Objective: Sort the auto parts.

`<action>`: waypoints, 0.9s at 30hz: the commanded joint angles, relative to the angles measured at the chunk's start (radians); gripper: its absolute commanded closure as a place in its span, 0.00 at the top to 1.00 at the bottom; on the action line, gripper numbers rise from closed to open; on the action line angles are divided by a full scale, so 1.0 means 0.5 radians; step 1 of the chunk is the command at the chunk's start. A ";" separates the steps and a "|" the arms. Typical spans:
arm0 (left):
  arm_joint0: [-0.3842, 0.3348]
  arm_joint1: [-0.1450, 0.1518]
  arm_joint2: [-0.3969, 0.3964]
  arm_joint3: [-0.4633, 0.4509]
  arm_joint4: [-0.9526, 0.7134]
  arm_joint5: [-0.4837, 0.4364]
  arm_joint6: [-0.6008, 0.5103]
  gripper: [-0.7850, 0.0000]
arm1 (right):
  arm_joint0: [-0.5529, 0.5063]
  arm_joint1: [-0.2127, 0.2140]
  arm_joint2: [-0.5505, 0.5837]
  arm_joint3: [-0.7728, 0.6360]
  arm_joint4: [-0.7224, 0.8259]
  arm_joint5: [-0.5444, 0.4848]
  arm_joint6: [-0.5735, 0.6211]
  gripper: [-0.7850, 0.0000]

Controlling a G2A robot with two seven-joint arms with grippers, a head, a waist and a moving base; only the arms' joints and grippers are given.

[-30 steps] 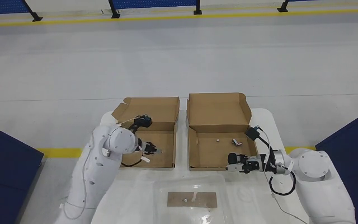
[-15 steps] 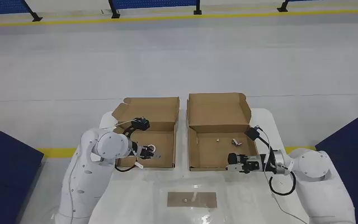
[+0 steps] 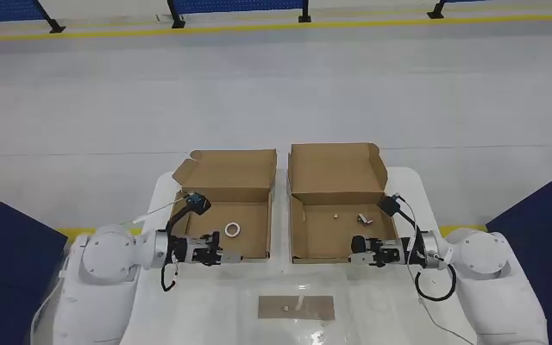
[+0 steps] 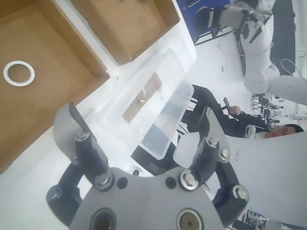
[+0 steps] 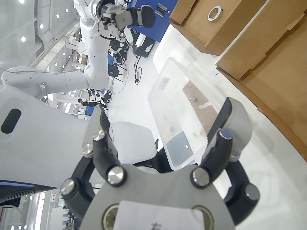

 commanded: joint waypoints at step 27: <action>0.043 0.024 -0.011 -0.054 -0.127 -0.006 0.007 1.00 | 0.246 0.009 -0.517 -0.322 -0.750 0.204 0.054 1.00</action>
